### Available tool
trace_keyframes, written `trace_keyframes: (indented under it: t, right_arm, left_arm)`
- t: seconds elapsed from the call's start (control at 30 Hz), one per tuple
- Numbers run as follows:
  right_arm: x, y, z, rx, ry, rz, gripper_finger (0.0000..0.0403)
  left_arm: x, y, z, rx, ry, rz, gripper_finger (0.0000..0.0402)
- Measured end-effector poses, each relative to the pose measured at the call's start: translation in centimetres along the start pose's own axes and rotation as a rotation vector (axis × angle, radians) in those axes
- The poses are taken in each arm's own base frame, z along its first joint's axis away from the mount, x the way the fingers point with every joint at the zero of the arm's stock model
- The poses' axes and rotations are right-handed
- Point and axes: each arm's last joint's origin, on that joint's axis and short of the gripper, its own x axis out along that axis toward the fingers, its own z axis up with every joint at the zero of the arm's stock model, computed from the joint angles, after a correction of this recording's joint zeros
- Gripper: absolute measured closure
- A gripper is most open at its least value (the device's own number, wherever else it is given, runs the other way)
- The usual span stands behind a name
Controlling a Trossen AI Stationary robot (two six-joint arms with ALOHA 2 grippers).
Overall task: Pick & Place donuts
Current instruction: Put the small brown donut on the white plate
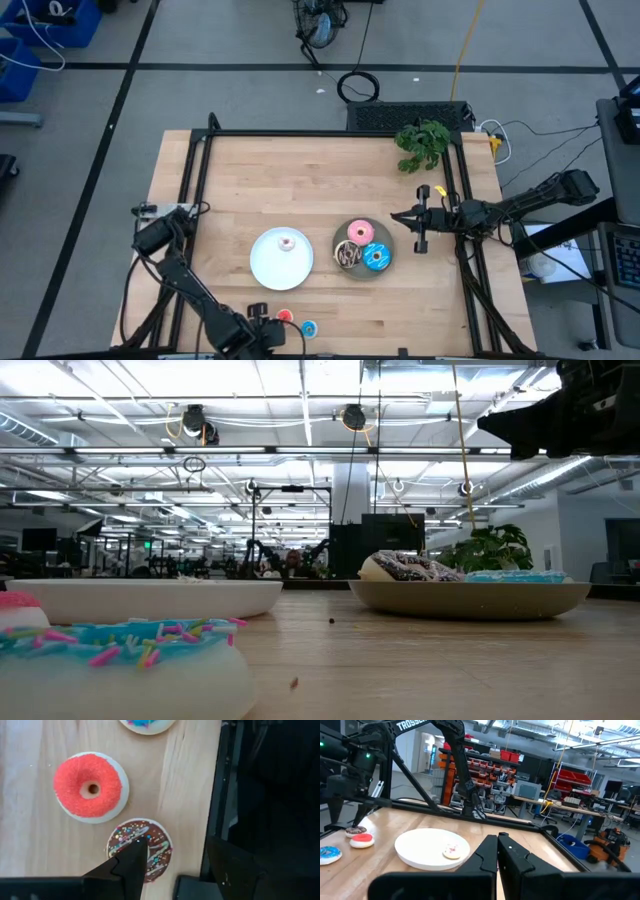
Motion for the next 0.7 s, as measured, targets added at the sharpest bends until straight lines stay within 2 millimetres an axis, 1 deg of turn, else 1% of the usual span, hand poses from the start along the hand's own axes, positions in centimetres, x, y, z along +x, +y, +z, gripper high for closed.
trace_keyframes:
  t: [0.13, 0.27, 0.33, 0.5, 0.7]
  right_arm:
    - [0.0, 0.0, 0.0, -0.043, 0.0, -0.001, 0.0403]
    - [0.0, -0.1, 0.3, -0.039, -0.025, -0.008, 0.0403]
    - [0.0, -0.1, 0.5, -0.032, -0.046, -0.013, 0.0403]
    - [0.0, -0.2, 0.6, -0.022, -0.062, -0.016, 0.0403]
    - [0.0, -0.2, 0.6, -0.021, -0.062, -0.016, 0.0403]
  left_arm:
    - [0.0, 0.1, -0.1, -0.003, 0.013, 0.014, 0.0195]
    - [0.1, 0.2, -0.2, -0.026, 0.018, 0.019, 0.0195]
    - [0.5, 0.2, -0.3, -0.028, 0.029, 0.025, 0.0195]
    - [2.3, 0.2, -0.9, -0.016, 0.055, 0.055, 0.0195]
    - [2.6, 0.2, -0.7, -0.016, 0.06, 0.051, 0.0195]
